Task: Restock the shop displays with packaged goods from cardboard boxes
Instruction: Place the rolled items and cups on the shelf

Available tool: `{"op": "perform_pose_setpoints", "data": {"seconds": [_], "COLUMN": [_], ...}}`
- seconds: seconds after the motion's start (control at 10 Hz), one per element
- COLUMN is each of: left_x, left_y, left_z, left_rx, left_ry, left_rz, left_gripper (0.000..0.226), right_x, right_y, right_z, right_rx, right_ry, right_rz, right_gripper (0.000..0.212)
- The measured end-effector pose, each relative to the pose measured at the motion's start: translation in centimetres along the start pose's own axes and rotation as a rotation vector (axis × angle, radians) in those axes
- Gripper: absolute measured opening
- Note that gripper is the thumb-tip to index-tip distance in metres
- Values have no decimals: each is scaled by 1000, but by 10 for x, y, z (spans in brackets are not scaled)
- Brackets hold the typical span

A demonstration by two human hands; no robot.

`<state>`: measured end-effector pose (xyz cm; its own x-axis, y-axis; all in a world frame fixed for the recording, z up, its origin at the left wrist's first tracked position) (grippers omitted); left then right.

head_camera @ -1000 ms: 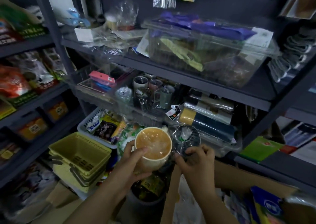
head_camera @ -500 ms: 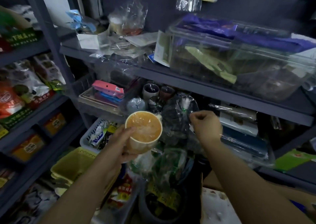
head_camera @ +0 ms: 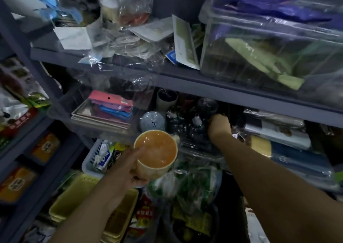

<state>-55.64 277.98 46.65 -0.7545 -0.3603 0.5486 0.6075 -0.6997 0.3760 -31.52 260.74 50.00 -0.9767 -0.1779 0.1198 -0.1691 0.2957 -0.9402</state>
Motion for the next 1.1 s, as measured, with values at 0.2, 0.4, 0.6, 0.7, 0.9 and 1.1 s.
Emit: {"op": "perform_pose_setpoints", "data": {"seconds": [0.2, 0.4, 0.6, 0.7, 0.9, 1.1], "left_x": [-10, -5, 3, 4, 12, 15], "left_y": [-7, 6, 26, 42, 82, 60], "left_z": [-12, -6, 5, 11, 25, 40], "left_rx": [-12, -14, -202, -315, -273, -502], "left_ry": [-109, -86, -105, -81, -21, 293], "left_rz": [-48, -39, -54, -69, -69, 185], "left_gripper": [73, 63, 97, 93, 64, 27], "right_x": [-23, -19, 80, 115, 108, 75], "right_y": [17, 4, -41, -49, -61, -67], "right_z": [-3, 1, -6, -10, 6, 29], "right_rx": [214, 219, -312, -170, -68, -156], "right_ry": [-24, -178, -619, -760, -665, -412], "right_rz": [-74, -59, -151, -331, -137, -25], "right_gripper": [31, 29, 55, 67, 4, 10]}}
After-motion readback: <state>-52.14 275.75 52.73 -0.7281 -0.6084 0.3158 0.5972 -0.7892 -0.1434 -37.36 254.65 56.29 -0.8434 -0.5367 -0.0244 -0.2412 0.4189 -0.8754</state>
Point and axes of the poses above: each hand's wrist, its own x-axis away from the middle knuckle, its own y-axis out of the palm, z = x × y, the point moved 6 cm from there along -x, towards the middle knuckle, and after that the axes turned 7 degrees about x, right-handed, at the moved point
